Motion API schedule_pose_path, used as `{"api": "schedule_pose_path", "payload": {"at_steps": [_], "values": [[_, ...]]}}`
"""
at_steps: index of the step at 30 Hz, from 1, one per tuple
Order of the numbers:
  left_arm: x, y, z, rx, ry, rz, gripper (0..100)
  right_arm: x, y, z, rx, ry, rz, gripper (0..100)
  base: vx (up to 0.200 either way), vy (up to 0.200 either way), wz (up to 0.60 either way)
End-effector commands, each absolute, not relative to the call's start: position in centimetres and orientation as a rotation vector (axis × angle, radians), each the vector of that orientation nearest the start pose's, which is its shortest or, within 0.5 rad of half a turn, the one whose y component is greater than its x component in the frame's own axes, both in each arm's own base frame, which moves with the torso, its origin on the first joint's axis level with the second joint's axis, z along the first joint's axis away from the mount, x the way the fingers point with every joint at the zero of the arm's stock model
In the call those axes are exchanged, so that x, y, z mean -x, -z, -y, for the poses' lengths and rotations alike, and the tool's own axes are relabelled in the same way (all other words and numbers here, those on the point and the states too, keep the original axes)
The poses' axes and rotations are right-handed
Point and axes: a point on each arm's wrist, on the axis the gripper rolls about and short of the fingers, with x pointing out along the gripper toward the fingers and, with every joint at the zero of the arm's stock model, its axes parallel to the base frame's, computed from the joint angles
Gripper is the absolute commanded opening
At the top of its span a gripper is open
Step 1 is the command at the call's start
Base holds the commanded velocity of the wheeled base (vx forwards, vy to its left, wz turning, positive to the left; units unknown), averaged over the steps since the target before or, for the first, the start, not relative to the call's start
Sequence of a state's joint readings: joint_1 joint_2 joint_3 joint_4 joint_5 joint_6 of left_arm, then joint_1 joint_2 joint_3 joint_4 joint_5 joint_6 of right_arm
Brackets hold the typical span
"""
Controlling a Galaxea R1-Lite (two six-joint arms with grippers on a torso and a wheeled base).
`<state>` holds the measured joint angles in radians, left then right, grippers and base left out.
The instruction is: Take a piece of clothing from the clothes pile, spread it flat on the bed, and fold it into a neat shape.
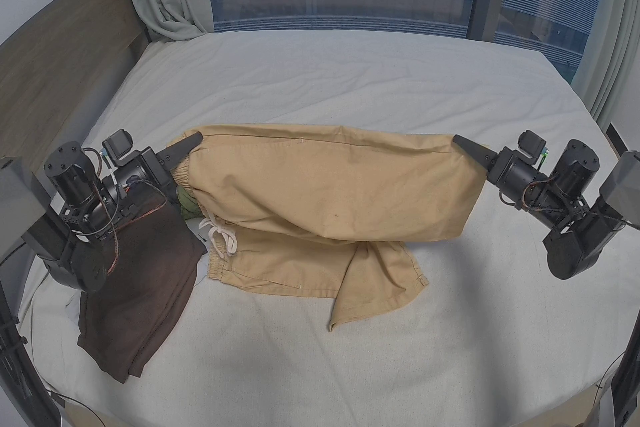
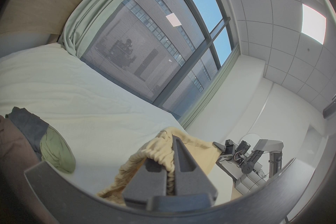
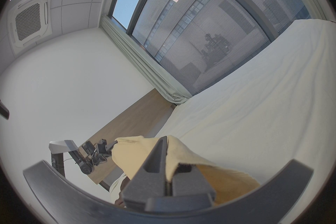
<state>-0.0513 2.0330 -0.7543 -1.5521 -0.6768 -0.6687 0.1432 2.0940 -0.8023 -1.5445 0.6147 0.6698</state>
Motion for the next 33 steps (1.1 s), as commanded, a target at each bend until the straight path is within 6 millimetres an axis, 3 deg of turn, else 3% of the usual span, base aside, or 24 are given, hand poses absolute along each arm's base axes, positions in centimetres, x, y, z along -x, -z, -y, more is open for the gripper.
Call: {"api": "schedule_pose_path", "payload": {"at_steps": [1,11,19,33], "values": [[-35.1,-13.8,4.4,0.561,0.782,-0.017,0,-36.1,-12.3,-8.0,-0.555,-0.83,-0.047,0,0.0,0.0,0.0],[-35.1,-14.9,4.2,0.542,0.784,0.025,0,-36.5,-12.8,-7.5,-0.551,-0.821,-0.021,0,0.0,0.0,0.0],[-37.1,-16.0,3.4,0.568,0.77,0.087,0,-38.6,-14.3,-6.3,-0.564,-0.774,0.066,0,0.0,0.0,0.0],[-40.6,-14.0,2.7,0.585,0.705,0.111,0,-43.2,-13.1,-4.9,-0.6,-0.72,0.042,0,0.0,0.0,0.0]]}}
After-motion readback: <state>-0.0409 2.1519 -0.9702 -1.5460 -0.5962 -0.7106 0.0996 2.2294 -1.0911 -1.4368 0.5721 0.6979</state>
